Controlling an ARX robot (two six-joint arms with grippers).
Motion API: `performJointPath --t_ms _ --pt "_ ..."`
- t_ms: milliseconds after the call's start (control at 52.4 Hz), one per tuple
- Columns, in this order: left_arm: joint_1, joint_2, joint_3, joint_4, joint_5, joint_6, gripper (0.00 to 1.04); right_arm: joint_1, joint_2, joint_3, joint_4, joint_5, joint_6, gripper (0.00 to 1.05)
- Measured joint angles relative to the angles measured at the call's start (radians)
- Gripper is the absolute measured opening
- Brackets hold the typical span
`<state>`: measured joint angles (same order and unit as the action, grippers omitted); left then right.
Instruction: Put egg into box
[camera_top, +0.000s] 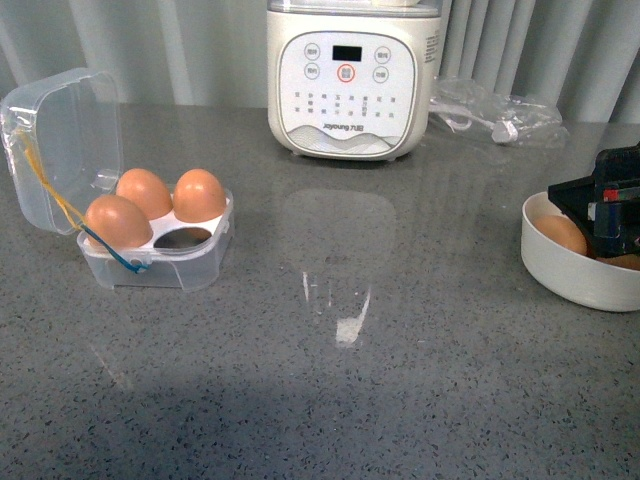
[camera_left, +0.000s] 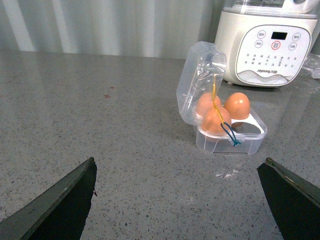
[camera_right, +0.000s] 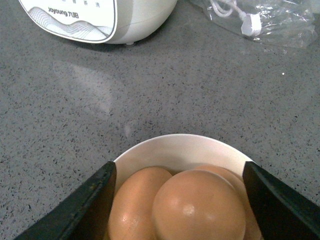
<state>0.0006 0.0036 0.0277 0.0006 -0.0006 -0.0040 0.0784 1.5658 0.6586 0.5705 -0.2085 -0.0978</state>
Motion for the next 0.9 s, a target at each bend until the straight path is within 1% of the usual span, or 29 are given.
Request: performJointPath --t_ms 76,210,267,382,592,649,802,897 --pt "0.000 0.000 0.000 0.000 0.000 0.000 0.98 0.006 0.003 0.000 0.001 0.005 -0.009 0.67" --pt "0.000 0.000 0.000 0.000 0.000 0.000 0.98 0.013 -0.002 0.000 0.008 0.014 -0.011 0.47" --pt "0.000 0.000 0.000 0.000 0.000 0.000 0.98 0.016 -0.009 0.000 0.008 0.018 -0.011 0.42" --pt "0.000 0.000 0.000 0.000 0.000 0.000 0.98 0.027 -0.039 0.000 0.014 0.023 -0.011 0.41" --pt "0.000 0.000 0.000 0.000 0.000 0.000 0.98 0.104 -0.096 0.066 -0.040 -0.040 0.027 0.41" --pt "0.000 0.000 0.000 0.000 0.000 0.000 0.98 0.155 -0.085 0.103 -0.055 -0.076 0.057 0.41" --pt "0.000 0.000 0.000 0.000 0.000 0.000 0.98 0.275 0.010 0.201 -0.058 -0.127 0.126 0.41" --pt "0.000 0.000 0.000 0.000 -0.001 0.000 0.98 0.349 0.099 0.262 -0.027 -0.221 0.196 0.41"
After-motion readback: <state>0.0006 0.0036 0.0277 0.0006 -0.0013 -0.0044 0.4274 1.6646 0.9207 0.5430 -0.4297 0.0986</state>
